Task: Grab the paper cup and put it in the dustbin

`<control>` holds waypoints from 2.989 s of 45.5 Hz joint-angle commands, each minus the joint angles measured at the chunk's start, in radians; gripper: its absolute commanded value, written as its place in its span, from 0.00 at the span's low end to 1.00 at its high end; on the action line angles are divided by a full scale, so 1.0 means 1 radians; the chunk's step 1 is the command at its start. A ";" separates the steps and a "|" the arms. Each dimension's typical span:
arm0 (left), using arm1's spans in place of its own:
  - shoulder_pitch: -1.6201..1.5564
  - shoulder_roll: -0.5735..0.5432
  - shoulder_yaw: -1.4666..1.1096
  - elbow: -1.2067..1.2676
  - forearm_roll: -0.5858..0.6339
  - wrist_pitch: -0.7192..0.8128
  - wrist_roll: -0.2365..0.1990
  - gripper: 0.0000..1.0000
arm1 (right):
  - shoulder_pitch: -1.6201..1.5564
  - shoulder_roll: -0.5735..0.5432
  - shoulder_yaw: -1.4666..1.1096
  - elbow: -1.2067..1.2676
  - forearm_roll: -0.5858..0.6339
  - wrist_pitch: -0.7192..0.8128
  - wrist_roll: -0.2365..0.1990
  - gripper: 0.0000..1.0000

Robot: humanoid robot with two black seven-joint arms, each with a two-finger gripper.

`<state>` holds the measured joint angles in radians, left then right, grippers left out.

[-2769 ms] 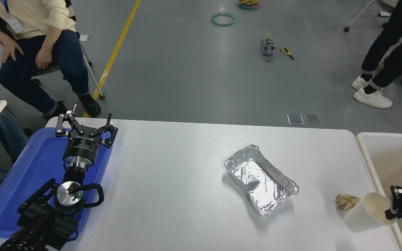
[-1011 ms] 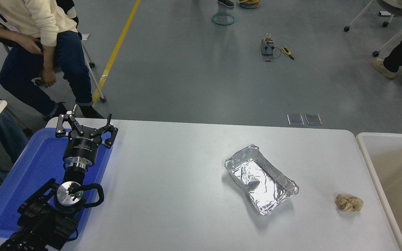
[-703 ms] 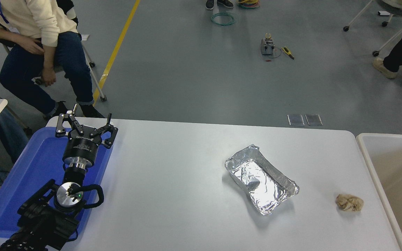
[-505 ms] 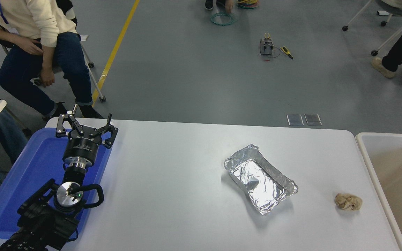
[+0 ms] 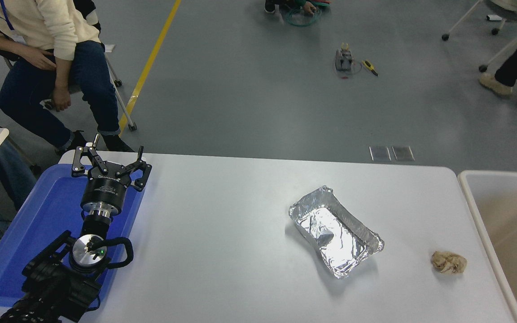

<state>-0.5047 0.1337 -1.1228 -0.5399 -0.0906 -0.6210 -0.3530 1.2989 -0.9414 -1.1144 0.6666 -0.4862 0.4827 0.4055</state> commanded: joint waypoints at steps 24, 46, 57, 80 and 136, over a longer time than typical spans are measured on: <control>0.000 0.000 0.000 0.000 0.000 0.000 0.000 1.00 | -0.549 0.173 0.384 -0.315 0.218 -0.455 -0.319 0.00; -0.002 0.000 0.000 0.000 -0.001 0.000 0.000 1.00 | -0.575 0.227 0.439 -0.321 0.219 -0.464 -0.410 0.00; 0.000 0.000 0.001 0.000 0.000 0.000 0.000 1.00 | -0.572 0.227 0.439 -0.320 0.219 -0.475 -0.409 0.40; -0.002 0.000 0.000 0.000 0.000 0.000 0.000 1.00 | -0.563 0.228 0.439 -0.320 0.219 -0.547 -0.409 0.97; -0.002 0.000 0.000 0.000 0.000 0.000 0.002 1.00 | -0.337 0.026 0.426 0.031 0.204 -0.527 -0.409 1.00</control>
<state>-0.5063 0.1336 -1.1225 -0.5399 -0.0905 -0.6214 -0.3528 0.8935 -0.8507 -0.6777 0.5822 -0.2761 -0.0469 -0.0032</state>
